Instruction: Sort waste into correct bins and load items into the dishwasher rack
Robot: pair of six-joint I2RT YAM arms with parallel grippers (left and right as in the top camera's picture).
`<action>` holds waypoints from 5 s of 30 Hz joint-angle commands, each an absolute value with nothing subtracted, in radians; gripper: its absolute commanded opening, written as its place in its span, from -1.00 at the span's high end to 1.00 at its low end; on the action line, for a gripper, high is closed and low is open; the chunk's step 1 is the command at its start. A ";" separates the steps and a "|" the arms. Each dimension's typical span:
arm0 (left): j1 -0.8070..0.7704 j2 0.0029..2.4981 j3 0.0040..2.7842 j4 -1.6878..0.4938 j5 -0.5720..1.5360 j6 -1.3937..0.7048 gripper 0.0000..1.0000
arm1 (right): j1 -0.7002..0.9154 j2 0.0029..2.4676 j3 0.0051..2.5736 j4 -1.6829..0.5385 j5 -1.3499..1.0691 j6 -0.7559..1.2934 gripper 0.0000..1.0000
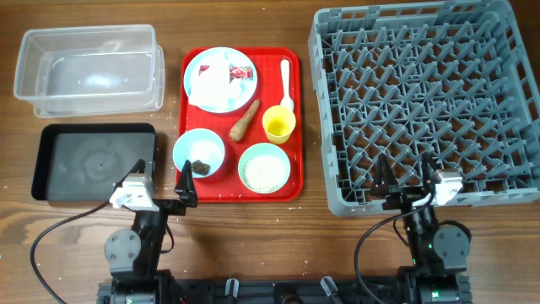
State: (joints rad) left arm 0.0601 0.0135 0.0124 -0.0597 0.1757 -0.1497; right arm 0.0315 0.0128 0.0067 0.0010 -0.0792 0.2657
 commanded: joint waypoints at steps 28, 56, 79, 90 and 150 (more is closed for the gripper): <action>0.063 0.007 0.006 -0.061 0.166 -0.134 -1.00 | 0.030 0.014 0.005 0.006 -0.094 0.277 -1.00; 0.063 0.814 0.711 -0.165 0.321 -0.100 -1.00 | 0.030 0.606 0.665 -0.184 -0.265 -0.052 -1.00; -0.205 2.242 1.898 -0.841 0.186 0.405 -1.00 | 0.030 1.260 1.263 -0.843 -0.294 0.108 -0.99; -0.167 2.424 1.898 -0.719 0.186 0.358 -0.40 | 0.030 1.262 1.263 -0.854 -0.294 0.108 -0.99; 0.097 1.710 1.911 -1.505 0.243 0.015 -0.60 | 0.030 1.262 1.263 -0.885 -0.294 0.112 -0.99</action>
